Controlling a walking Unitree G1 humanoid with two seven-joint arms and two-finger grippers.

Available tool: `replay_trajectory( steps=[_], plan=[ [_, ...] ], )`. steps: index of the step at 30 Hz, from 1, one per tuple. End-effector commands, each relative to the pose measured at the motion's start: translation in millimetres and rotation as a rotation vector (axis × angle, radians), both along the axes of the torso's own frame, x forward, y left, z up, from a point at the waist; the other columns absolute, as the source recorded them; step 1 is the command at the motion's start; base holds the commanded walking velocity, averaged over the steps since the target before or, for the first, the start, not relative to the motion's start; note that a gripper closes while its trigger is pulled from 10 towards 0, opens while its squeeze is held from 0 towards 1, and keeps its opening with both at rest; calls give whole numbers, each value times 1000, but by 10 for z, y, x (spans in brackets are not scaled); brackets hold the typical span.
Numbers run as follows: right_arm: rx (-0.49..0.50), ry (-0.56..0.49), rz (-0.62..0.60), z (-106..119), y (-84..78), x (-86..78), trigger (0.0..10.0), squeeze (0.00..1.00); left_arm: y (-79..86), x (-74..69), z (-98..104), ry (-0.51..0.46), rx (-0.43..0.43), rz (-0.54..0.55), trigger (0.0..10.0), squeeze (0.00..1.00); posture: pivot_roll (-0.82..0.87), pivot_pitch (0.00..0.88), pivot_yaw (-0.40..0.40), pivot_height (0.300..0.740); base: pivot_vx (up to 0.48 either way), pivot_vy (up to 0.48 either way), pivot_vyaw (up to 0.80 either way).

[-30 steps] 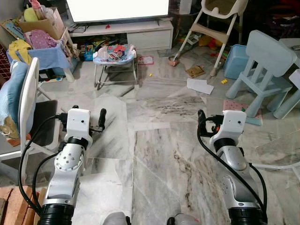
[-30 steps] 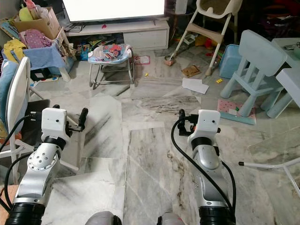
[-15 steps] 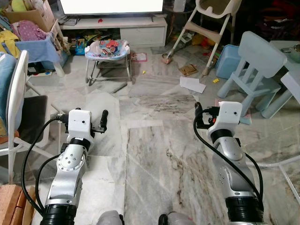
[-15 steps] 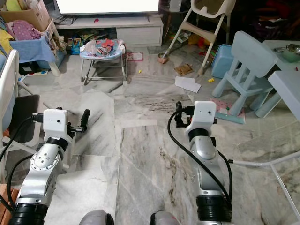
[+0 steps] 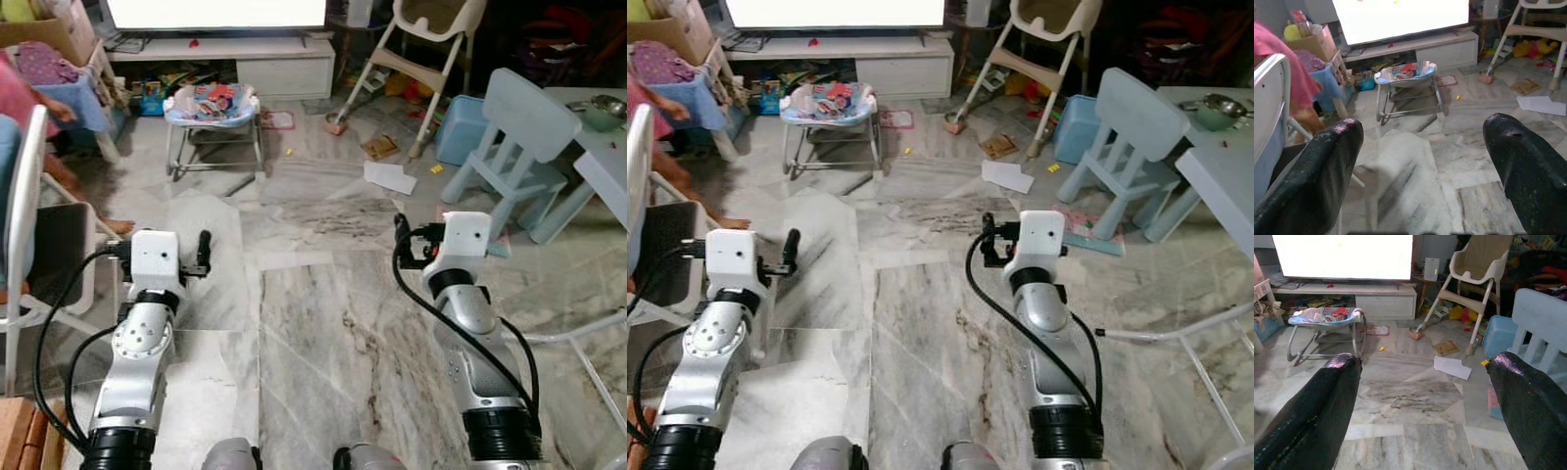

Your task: Restocking fridge

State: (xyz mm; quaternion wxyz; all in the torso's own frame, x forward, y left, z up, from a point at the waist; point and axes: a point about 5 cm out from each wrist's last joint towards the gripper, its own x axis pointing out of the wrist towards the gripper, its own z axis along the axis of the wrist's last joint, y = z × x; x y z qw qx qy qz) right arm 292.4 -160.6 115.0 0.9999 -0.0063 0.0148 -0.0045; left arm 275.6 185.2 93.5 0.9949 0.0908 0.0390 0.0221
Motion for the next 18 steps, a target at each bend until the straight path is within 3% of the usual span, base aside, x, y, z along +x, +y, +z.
replay_trajectory(
  steps=[1, 18],
  plan=[
    [3, -12, -2, 16, 9, 14, 10000, 0, 30, 16, -12, 23, 24, 14, 10000, 0, 68, 0, -19, 740, 0, 424, 0],
    [7, -11, 1, 3, 15, 13, 10000, 0, 0, 20, -23, 31, 58, -5, 10000, 0, 74, 0, -17, 740, -330, 351, 0]
  ],
)
